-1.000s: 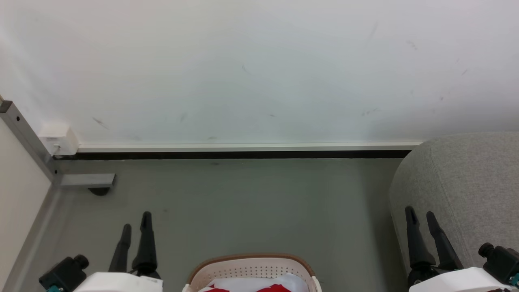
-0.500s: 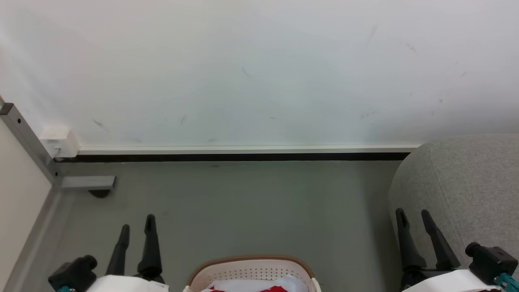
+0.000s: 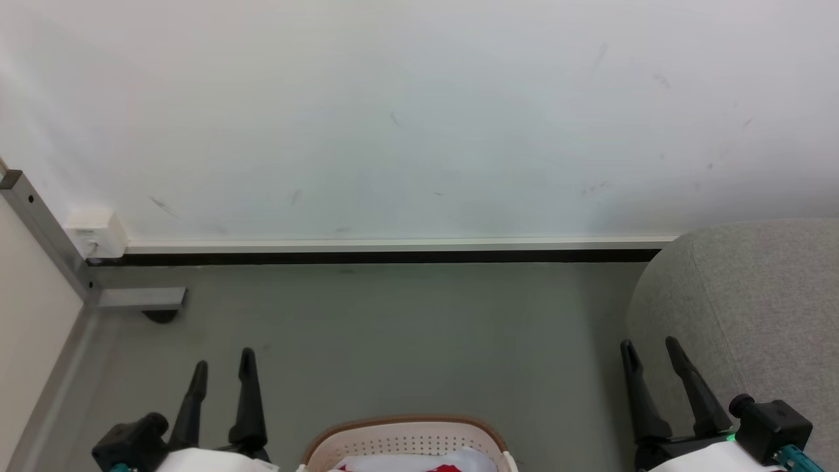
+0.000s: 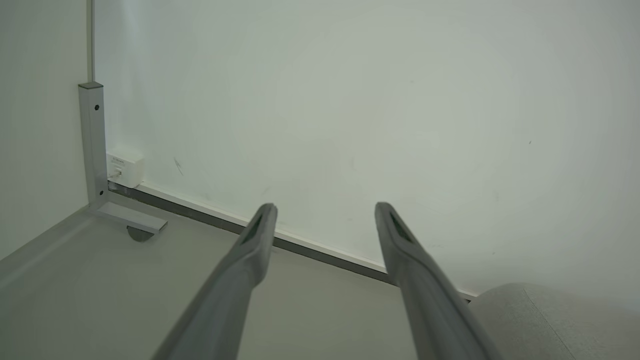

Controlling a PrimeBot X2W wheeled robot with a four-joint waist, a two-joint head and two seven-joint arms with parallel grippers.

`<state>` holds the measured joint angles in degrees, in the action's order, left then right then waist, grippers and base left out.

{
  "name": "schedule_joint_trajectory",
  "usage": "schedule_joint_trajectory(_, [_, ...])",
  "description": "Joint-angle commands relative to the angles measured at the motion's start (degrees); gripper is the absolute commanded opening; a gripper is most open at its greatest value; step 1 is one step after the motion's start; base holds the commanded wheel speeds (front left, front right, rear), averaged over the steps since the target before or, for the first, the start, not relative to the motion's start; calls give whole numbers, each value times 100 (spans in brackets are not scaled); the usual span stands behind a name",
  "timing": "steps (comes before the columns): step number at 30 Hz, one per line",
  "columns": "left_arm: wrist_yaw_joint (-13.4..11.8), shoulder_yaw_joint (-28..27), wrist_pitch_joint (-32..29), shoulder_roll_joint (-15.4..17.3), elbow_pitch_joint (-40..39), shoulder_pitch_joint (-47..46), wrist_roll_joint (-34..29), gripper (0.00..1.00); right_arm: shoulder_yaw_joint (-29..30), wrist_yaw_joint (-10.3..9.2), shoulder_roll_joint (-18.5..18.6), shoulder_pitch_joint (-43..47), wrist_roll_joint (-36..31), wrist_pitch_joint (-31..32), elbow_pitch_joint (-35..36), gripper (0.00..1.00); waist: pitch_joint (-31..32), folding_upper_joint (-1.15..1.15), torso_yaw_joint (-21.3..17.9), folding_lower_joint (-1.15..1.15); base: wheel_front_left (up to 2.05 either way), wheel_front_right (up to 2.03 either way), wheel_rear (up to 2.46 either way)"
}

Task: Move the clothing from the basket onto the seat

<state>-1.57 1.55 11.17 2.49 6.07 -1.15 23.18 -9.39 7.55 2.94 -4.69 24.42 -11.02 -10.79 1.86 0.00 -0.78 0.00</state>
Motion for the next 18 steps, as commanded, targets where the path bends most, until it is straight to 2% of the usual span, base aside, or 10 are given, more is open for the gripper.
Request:
schedule_joint_trajectory(1, [-20, -6, 33, 48, -54, 15, -148, 100, -30, -9, 25, -111, -125, -46, 28, 100, 4, 0, -1, 0, 0, 0, 0])
schedule_joint_trajectory(18, [-170, 72, 237, 55, -160, 83, -842, 100, -161, -10, 21, -112, -813, -247, 30, 100, 33, 0, -12, 0, 0, 0, 0])
